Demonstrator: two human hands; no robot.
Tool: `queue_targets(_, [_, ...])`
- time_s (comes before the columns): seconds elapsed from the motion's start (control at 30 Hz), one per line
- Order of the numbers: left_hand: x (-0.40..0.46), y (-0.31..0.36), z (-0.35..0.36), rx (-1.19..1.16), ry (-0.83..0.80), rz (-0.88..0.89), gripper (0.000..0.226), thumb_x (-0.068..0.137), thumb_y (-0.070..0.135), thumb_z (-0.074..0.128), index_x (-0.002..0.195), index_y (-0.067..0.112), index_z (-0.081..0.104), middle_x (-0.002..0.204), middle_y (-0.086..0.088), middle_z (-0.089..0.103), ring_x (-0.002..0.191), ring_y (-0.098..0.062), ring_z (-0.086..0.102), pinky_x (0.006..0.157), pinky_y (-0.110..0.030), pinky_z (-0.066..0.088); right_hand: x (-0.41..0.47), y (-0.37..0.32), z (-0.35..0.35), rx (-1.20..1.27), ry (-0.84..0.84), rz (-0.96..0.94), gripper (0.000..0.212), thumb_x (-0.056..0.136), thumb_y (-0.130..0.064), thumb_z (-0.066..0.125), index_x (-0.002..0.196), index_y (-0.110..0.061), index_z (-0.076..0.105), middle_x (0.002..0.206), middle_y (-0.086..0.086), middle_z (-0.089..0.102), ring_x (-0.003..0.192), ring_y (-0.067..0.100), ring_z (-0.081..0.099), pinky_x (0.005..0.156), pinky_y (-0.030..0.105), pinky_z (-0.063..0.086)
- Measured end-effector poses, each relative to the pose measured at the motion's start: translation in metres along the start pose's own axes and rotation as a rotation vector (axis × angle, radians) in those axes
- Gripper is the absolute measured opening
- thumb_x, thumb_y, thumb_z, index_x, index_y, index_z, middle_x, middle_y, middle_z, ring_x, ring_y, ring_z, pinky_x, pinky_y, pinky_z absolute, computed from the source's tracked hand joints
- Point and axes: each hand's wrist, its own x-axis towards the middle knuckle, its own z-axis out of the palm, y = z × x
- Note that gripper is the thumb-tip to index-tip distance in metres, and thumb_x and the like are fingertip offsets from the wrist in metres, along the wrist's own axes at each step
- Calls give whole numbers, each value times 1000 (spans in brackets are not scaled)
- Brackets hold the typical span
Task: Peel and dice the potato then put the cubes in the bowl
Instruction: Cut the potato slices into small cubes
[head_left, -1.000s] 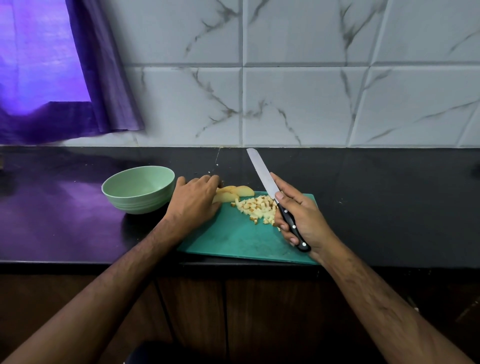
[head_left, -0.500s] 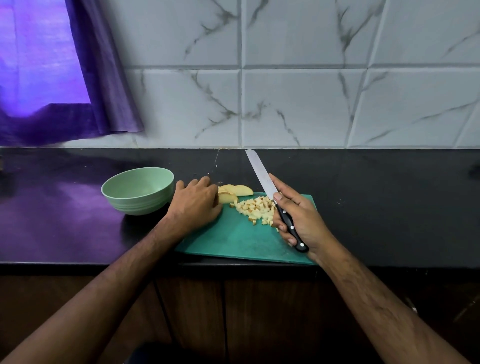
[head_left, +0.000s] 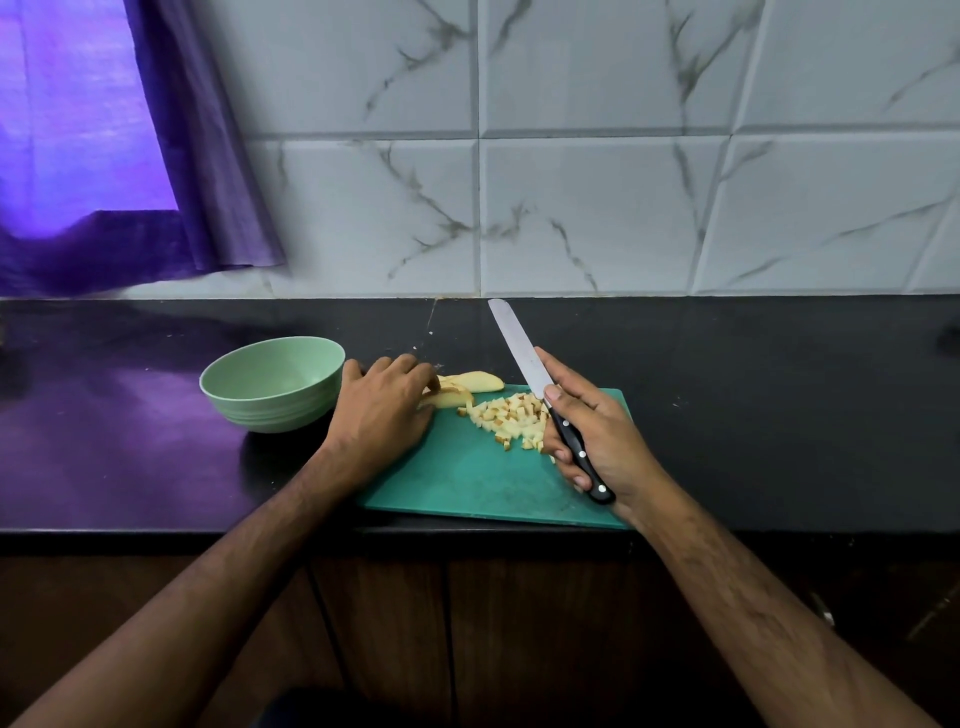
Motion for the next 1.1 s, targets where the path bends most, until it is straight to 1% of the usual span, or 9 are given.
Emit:
queue_targets(0.23, [5, 0, -20, -206, -1, -108, 6, 91, 32, 66, 96, 32, 63, 93, 15, 68, 92, -14, 64, 80, -38, 32, 1, 0, 0, 3, -4, 0, 45, 109, -19, 45, 146, -44, 50, 56, 6, 42, 37, 12, 30, 32, 20, 31])
queue_targets(0.33, [7, -11, -34, -463, -120, -187, 21, 89, 27, 75, 102, 35, 60, 84, 20, 68, 78, -9, 64, 78, -34, 43, 0, 0, -1, -7, -6, -3, 45, 109, -20, 45, 145, -45, 51, 57, 7, 41, 37, 12, 31, 32, 20, 31])
queue_targets(0.5, [-11, -21, -42, -932, -368, -239, 34, 86, 11, 80, 108, 33, 65, 84, 4, 71, 57, -9, 57, 57, -32, 50, 0, 0, 0, -13, -7, 0, 45, 109, -20, 45, 145, -45, 51, 57, 8, 41, 36, 12, 30, 32, 20, 30])
queue_targets(0.6, [-24, -19, -37, -781, -398, -169, 28, 94, 9, 69, 113, 30, 67, 96, 8, 74, 63, -9, 59, 79, -41, 55, -1, -1, 1, -39, -4, -2, 45, 109, -20, 45, 146, -45, 50, 57, 8, 41, 36, 13, 31, 32, 20, 30])
queue_targets(0.7, [-28, -18, -42, -682, -446, -90, 34, 98, -2, 52, 115, 23, 67, 108, 8, 71, 64, -16, 69, 74, -33, 57, -2, -2, 3, -92, 2, -1, 45, 109, -20, 45, 147, -45, 49, 57, 9, 43, 36, 13, 32, 33, 20, 32])
queue_targets(0.77, [-28, -22, -43, -522, -434, 51, 40, 94, -2, 55, 120, 26, 67, 115, 11, 67, 80, -10, 66, 83, -33, 54, -1, -2, 3, -138, 4, 5, 45, 109, -22, 45, 147, -47, 48, 57, 8, 45, 36, 14, 33, 34, 21, 32])
queue_targets(0.9, [-33, -34, -44, -420, -433, 197, 33, 92, 26, 69, 123, 36, 67, 111, 19, 54, 79, -4, 60, 81, -35, 52, -1, -3, 8, -233, -15, 27, 45, 110, -26, 44, 146, -52, 45, 56, 5, 48, 38, 16, 34, 39, 25, 31])
queue_targets(1.0, [-34, -32, -43, -440, -377, 216, 41, 85, 65, 56, 116, 41, 68, 112, 21, 58, 84, 0, 61, 81, -36, 53, -3, -6, 11, -313, -31, 41, 45, 109, -27, 44, 146, -54, 44, 56, 5, 48, 38, 16, 36, 42, 26, 32])
queue_targets(1.1, [-38, -27, -35, -382, -289, 206, 48, 82, 75, 49, 109, 39, 69, 116, 21, 62, 98, 4, 60, 84, -42, 49, -7, -15, 13, -454, -69, 86, 47, 110, -26, 43, 150, -51, 40, 53, 3, 50, 36, 13, 38, 37, 22, 34])
